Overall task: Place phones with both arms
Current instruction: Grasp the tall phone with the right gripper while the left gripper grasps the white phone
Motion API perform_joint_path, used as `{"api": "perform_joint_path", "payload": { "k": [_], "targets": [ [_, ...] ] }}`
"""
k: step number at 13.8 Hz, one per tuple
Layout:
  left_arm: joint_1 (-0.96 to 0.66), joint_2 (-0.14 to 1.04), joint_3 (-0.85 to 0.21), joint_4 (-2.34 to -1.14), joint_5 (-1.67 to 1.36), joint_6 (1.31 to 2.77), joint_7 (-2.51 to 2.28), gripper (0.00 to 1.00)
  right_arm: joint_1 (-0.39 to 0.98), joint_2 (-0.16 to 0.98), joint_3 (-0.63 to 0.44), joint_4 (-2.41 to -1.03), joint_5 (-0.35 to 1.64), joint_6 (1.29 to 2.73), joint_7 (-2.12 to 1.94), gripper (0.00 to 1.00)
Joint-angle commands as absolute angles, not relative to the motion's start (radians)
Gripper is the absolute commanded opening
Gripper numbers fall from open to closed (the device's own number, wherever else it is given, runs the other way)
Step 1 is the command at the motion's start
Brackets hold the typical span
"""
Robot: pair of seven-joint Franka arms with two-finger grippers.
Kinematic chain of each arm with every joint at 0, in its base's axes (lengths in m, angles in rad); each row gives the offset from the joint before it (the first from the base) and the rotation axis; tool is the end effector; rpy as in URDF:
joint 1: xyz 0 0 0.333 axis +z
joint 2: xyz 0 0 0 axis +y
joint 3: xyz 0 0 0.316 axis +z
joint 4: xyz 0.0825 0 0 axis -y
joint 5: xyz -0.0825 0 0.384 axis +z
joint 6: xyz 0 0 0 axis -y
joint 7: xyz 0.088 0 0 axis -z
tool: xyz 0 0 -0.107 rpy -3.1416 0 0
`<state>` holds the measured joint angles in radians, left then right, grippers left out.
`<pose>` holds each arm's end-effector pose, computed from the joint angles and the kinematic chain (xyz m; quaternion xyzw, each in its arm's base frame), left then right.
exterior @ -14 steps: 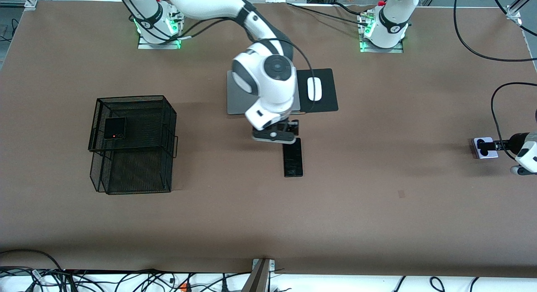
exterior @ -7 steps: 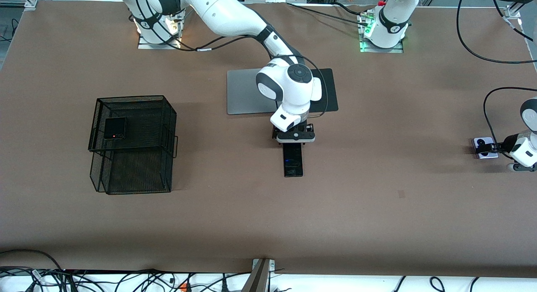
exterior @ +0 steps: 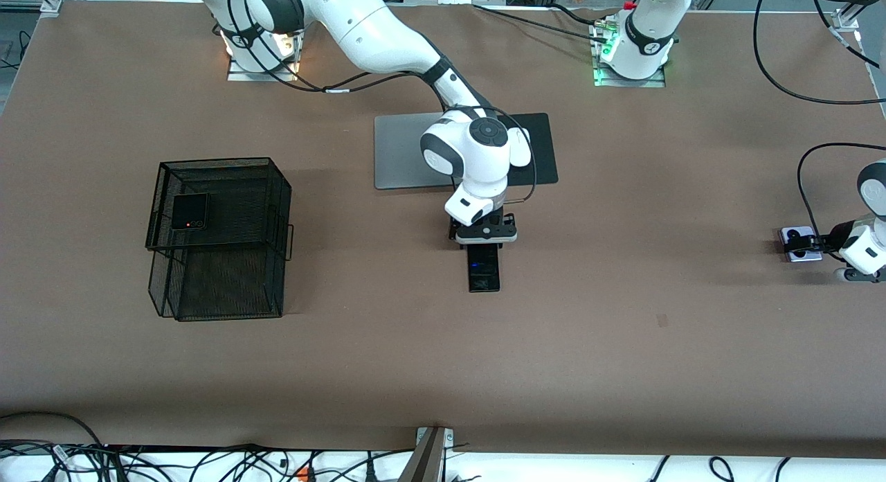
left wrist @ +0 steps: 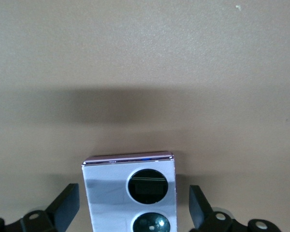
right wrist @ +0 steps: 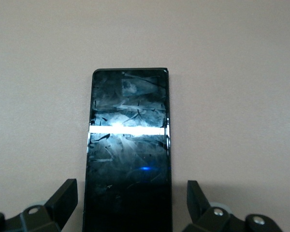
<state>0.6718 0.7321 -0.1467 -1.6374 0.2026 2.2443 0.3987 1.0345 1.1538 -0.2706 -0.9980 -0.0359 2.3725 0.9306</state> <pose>0.5757 0.3522 0.1824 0.9980 0.0111 -0.0621 0.0025 0.5153 0.6136 0.1748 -0.9838 -0.0217 -0.1777 0.0100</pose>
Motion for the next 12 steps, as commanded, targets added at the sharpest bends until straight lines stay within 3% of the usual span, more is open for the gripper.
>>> {"api": "perform_joint_path", "payload": {
  "k": [1, 3, 5, 6, 7, 8, 10, 12],
  "targets": [
    [0.693, 0.707, -0.158, -1.681, 0.227, 2.27, 0.417, 1.0, 1.042, 1.187, -0.287, -0.957, -0.051, 2.394, 0.953, 0.99],
    [0.693, 0.721, -0.158, -1.681, 0.227, 2.279, 0.417, 1.0, 1.042, 1.19, -0.287, -0.957, -0.051, 2.405, 0.954, 0.92],
    [0.695, 0.722, -0.158, -1.69, 0.227, 2.284, 0.417, 1.0, 1.042, 1.19, -0.287, -0.957, -0.051, 2.404, 0.954, 0.65],
    [0.698, 0.724, -0.158, -1.69, 0.227, 2.286, 0.417, 1.0, 1.042, 1.189, -0.287, -0.957, -0.051, 2.404, 0.954, 0.57],
    [0.698, 0.726, -0.158, -1.69, 0.227, 2.286, 0.417, 1.0, 1.042, 1.189, -0.29, -0.957, -0.051, 2.401, 0.953, 0.56],
    [0.698, 0.726, -0.156, -1.69, 0.227, 2.284, 0.422, 0.89, 1.042, 1.189, -0.298, -0.957, -0.051, 2.396, 0.953, 0.54],
    [0.698, 0.726, -0.158, -1.689, 0.227, 2.284, 0.454, 0.56, 1.042, 1.181, -0.301, -0.957, -0.051, 2.381, 0.948, 0.54],
    [0.701, 0.726, -0.158, -1.689, 0.227, 2.284, 0.457, 0.48, 1.04, 1.152, -0.305, -0.956, -0.049, 2.303, 0.939, 0.54]
  ]
}}
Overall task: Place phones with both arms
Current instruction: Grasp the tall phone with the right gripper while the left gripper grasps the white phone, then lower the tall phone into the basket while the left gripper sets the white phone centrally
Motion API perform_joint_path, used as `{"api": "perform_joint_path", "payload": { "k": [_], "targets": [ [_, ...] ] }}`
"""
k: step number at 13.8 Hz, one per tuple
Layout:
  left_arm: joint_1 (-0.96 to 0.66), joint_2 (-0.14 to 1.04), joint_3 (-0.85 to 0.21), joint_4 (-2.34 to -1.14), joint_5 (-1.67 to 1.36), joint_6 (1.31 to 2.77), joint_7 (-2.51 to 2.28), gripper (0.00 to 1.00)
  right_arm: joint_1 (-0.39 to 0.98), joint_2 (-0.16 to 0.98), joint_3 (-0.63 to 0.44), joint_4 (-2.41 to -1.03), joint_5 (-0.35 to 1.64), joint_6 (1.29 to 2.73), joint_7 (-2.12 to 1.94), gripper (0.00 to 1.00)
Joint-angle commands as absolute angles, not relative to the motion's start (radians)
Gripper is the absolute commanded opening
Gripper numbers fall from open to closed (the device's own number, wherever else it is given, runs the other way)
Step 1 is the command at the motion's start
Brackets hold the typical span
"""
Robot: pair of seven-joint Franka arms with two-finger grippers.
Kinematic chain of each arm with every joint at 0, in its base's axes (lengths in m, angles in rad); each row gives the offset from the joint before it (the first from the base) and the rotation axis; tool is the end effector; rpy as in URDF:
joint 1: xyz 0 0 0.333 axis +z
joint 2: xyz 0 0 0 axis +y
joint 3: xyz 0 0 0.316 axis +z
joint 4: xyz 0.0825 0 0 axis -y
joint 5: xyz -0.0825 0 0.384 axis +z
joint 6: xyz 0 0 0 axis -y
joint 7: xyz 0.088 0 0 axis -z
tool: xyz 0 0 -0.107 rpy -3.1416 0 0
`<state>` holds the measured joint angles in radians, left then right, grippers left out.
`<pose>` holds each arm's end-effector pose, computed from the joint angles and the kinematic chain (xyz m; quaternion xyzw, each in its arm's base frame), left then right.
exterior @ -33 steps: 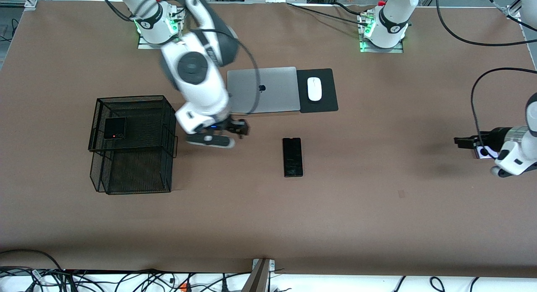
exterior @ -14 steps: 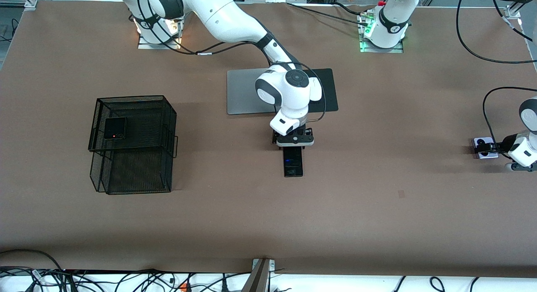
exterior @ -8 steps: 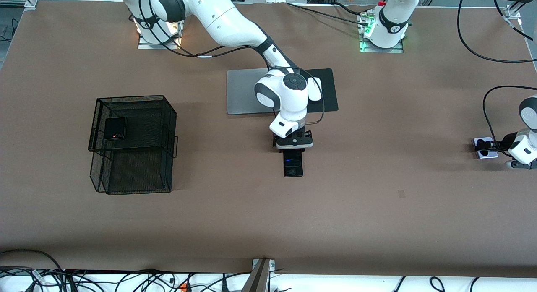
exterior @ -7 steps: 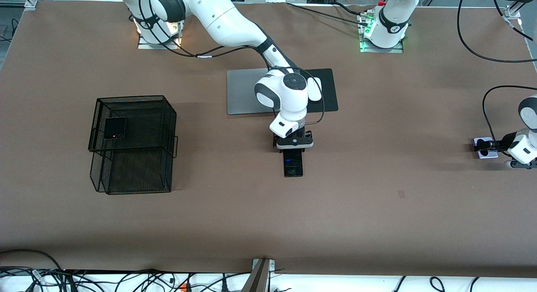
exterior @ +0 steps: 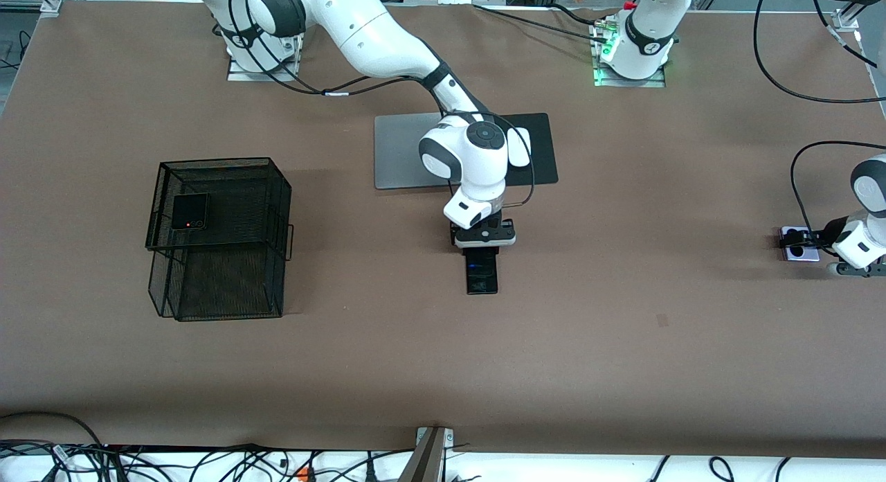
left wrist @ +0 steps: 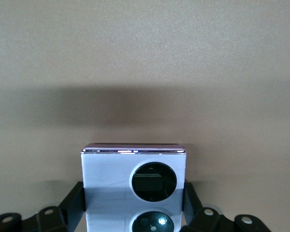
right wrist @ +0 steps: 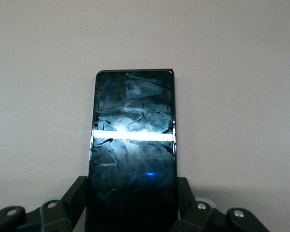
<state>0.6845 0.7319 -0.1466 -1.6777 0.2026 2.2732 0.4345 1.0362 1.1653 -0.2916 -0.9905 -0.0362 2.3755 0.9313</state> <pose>0.5636 0.3521 0.1687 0.9978 -0.0033 -0.0656 0.0087 0.5214 0.6091 0.1721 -0.9823 -0.0207 -0.1859 0.0037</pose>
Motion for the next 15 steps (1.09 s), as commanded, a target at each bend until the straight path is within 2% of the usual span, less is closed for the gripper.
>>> {"api": "perform_joint_path", "payload": {
  "k": [1, 6, 8, 10, 12, 15],
  "targets": [
    [0.701, 0.726, -0.158, -1.689, 0.227, 2.284, 0.456, 0.47, 1.039, 1.123, -0.305, -0.956, -0.048, 2.262, 0.933, 0.54],
    [0.687, 0.695, -0.175, -1.672, 0.227, 2.26, 0.446, 0.47, 0.994, 0.922, -0.285, -0.96, -0.035, 2.005, 0.809, 0.54],
    [0.657, 0.654, -0.19, -1.657, 0.226, 2.177, 0.433, 0.47, 0.951, 0.836, -0.285, -0.988, -0.006, 1.916, 0.691, 0.54],
    [0.6, 0.637, -0.19, -1.591, 0.225, 2.052, 0.396, 0.47, 0.898, 0.705, -0.285, -1.108, 0.0, 1.841, 0.561, 0.54],
    [0.536, 0.634, -0.192, -1.507, 0.225, 1.9, 0.341, 0.47, 0.838, 0.535, -0.285, -1.312, 0.002, 1.847, 0.435, 0.54],
    [0.424, 0.606, -0.193, -1.444, 0.207, 1.796, 0.289, 0.45, 0.743, 0.329, -0.285, -1.553, -0.002, 1.861, 0.298, 0.54]
  ]
}}
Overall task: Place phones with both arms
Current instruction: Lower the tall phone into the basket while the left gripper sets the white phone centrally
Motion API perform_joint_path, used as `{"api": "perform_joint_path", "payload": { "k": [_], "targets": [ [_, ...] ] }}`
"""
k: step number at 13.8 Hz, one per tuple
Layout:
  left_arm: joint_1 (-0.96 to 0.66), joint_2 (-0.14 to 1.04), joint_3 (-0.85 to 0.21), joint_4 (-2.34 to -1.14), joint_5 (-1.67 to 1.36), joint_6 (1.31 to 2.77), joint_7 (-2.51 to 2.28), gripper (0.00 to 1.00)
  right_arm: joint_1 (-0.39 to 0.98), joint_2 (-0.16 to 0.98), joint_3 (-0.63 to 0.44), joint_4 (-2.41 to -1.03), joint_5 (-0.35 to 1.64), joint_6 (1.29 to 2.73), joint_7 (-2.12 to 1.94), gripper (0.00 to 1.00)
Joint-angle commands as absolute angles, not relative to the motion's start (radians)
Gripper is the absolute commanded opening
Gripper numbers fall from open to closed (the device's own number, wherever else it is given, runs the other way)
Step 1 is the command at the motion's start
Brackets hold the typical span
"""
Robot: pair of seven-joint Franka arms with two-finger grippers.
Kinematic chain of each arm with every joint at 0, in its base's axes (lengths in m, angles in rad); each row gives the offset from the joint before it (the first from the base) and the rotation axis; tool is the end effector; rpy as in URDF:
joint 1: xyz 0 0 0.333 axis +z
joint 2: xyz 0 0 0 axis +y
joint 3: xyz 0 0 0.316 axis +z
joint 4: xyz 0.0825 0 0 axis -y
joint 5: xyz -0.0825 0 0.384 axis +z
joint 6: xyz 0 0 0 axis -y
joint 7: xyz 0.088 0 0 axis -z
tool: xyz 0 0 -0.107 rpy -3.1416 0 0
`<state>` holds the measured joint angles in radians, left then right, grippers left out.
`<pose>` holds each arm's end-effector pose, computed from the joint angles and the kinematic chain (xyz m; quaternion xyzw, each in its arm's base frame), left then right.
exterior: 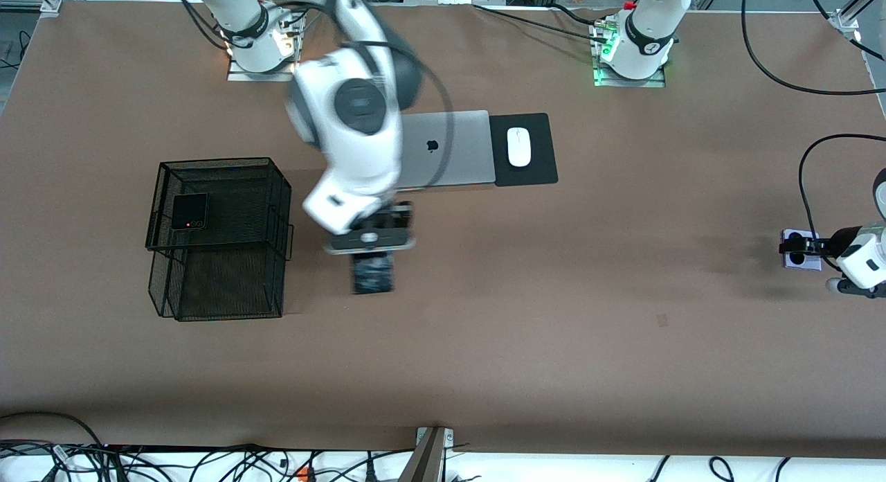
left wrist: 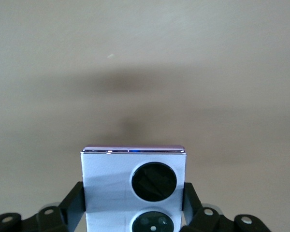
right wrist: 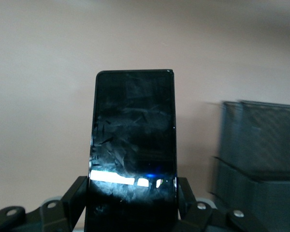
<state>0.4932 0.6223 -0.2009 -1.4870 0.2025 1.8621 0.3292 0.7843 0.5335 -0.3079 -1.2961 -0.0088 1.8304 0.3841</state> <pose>0.6431 0.2317 0.2966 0.9916 -0.0471 -0.1205 0.0042 0.6083 0.3663 0.4512 0.9943 0.0681 0.0451 0.0687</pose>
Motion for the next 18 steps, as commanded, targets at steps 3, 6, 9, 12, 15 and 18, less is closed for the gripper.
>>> {"api": "perform_joint_path", "payload": {
  "k": [3, 6, 9, 12, 15, 18],
  "targets": [
    [0.281, 0.6, -0.239, -1.44, 0.207, 1.789, 0.157, 0.44, 0.614, 0.169, -0.285, -1.78, -0.005, 1.925, 0.14, 0.55],
    [0.12, 0.627, -0.247, -1.431, 0.165, 1.799, 0.045, 0.44, 0.542, 0.051, -0.287, -1.983, -0.006, 2.015, 0.071, 0.55],
    [-0.058, 0.754, -0.245, -1.315, 0.052, 1.851, -0.075, 0.45, 0.519, -0.032, -0.29, -2.136, -0.009, 2.051, 0.069, 0.55],
    [-0.219, 0.833, -0.238, -1.313, 0.048, 2.067, -0.272, 0.44, 0.497, -0.074, -0.291, -2.229, -0.014, 2.077, 0.069, 0.55],
    [-0.316, 0.9, -0.238, -1.305, 0.048, 2.221, -0.47, 0.44, 0.492, -0.077, -0.293, -2.252, -0.014, 2.072, 0.069, 0.55],
    [-0.38, 0.925, -0.236, -1.307, 0.046, 2.286, -0.583, 0.44, 0.468, -0.055, -0.291, -2.252, -0.015, 2.115, 0.069, 0.55]
  ]
}}
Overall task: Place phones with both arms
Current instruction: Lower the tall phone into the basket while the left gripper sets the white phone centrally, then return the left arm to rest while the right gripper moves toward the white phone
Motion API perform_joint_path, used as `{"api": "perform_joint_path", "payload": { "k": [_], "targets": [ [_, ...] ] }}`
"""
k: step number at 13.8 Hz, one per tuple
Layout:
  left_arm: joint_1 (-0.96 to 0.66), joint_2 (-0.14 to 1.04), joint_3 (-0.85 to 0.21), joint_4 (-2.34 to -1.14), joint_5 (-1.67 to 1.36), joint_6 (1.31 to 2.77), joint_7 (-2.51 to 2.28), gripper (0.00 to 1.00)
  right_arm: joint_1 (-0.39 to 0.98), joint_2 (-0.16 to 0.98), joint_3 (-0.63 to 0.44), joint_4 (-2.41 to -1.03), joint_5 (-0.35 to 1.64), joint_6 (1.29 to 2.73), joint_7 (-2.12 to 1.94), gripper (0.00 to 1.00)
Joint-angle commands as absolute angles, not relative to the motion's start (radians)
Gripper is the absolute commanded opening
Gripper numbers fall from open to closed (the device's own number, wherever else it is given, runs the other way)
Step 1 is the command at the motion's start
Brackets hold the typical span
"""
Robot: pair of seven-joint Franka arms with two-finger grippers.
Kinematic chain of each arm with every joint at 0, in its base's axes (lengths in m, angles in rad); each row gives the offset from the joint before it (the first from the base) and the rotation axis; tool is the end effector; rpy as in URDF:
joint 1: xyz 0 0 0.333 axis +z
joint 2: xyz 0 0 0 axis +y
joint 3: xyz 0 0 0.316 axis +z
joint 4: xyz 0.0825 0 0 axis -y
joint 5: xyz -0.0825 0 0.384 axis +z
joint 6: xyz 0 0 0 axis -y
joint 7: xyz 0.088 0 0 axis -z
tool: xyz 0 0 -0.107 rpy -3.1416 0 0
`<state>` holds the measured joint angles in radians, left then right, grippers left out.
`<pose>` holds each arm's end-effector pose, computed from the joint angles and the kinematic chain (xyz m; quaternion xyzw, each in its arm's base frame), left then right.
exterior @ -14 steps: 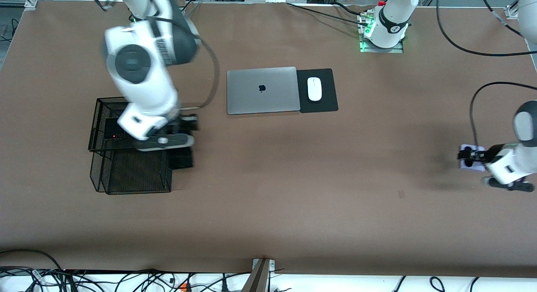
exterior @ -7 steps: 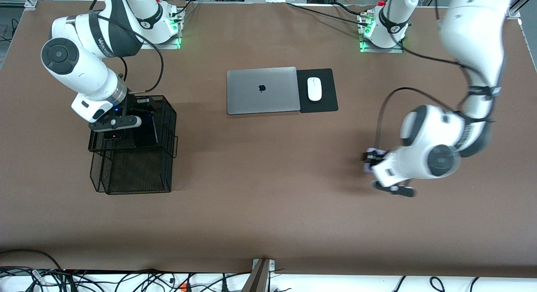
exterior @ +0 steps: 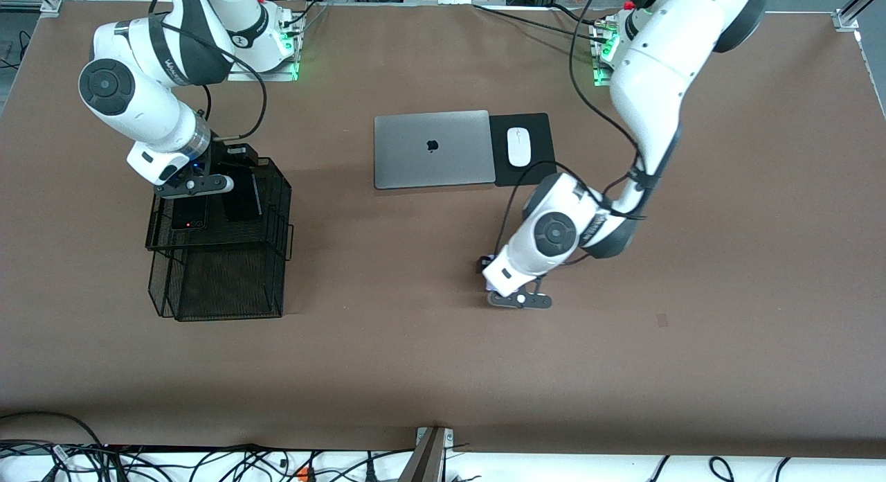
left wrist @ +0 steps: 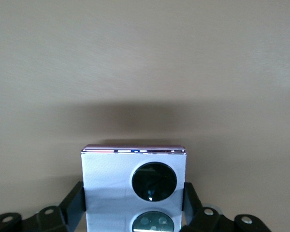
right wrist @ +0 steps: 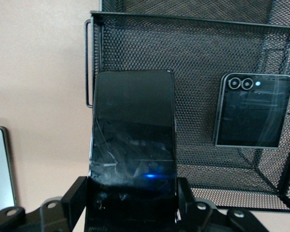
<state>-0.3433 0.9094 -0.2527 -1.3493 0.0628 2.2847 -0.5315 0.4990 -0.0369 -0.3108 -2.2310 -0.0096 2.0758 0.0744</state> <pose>0.6382 -0.3799 0.1915 0.9969 -0.0025 -0.0173 0.0765 0.4968 0.0937 0.3771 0.9964 0.0598 -0.0597 0.0063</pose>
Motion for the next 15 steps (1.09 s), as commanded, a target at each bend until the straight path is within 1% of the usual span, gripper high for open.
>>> {"api": "perform_joint_path", "payload": {
  "k": [1, 2, 3, 4, 5, 6, 8, 10, 12, 15],
  "targets": [
    [-0.386, 0.93, -0.236, -1.308, 0.046, 2.286, -0.591, 0.46, 0.462, -0.035, -0.291, -2.252, -0.015, 2.147, 0.069, 0.55],
    [-0.39, 0.93, -0.236, -1.308, 0.046, 2.286, -0.591, 0.47, 0.456, -0.02, -0.29, -2.252, -0.015, 2.182, 0.069, 0.55],
    [-0.391, 0.931, -0.236, -1.312, 0.046, 2.286, -0.588, 0.51, 0.456, -0.003, -0.29, -2.25, -0.015, 2.209, 0.071, 0.55],
    [-0.399, 0.933, -0.236, -1.318, 0.058, 2.286, -0.575, 0.63, 0.456, 0.009, -0.29, -2.25, -0.015, 2.229, 0.071, 0.55],
    [-0.42, 0.93, -0.236, -1.321, 0.061, 2.286, -0.577, 0.85, 0.456, 0.02, -0.288, -2.25, -0.014, 2.243, 0.072, 0.55],
    [-0.425, 0.924, -0.236, -1.318, 0.061, 2.286, -0.578, 1.0, 0.456, 0.035, -0.288, -2.25, -0.012, 2.259, 0.074, 0.55],
    [-0.411, 0.907, -0.236, -1.315, 0.061, 2.275, -0.58, 1.0, 0.454, 0.054, -0.288, -2.25, -0.008, 2.281, 0.077, 0.55],
    [-0.378, 0.859, -0.239, -1.327, 0.061, 2.241, -0.58, 1.0, 0.454, 0.063, -0.288, -2.25, -0.008, 2.287, 0.078, 0.55],
    [-0.345, 0.787, -0.244, -1.319, 0.061, 2.102, -0.578, 1.0, 0.456, 0.067, -0.288, -2.252, -0.006, 2.28, 0.086, 0.58],
    [-0.28, 0.648, -0.236, -1.319, 0.061, 1.861, -0.536, 1.0, 0.456, 0.083, -0.287, -2.253, -0.002, 2.266, 0.092, 0.6]
  ]
}}
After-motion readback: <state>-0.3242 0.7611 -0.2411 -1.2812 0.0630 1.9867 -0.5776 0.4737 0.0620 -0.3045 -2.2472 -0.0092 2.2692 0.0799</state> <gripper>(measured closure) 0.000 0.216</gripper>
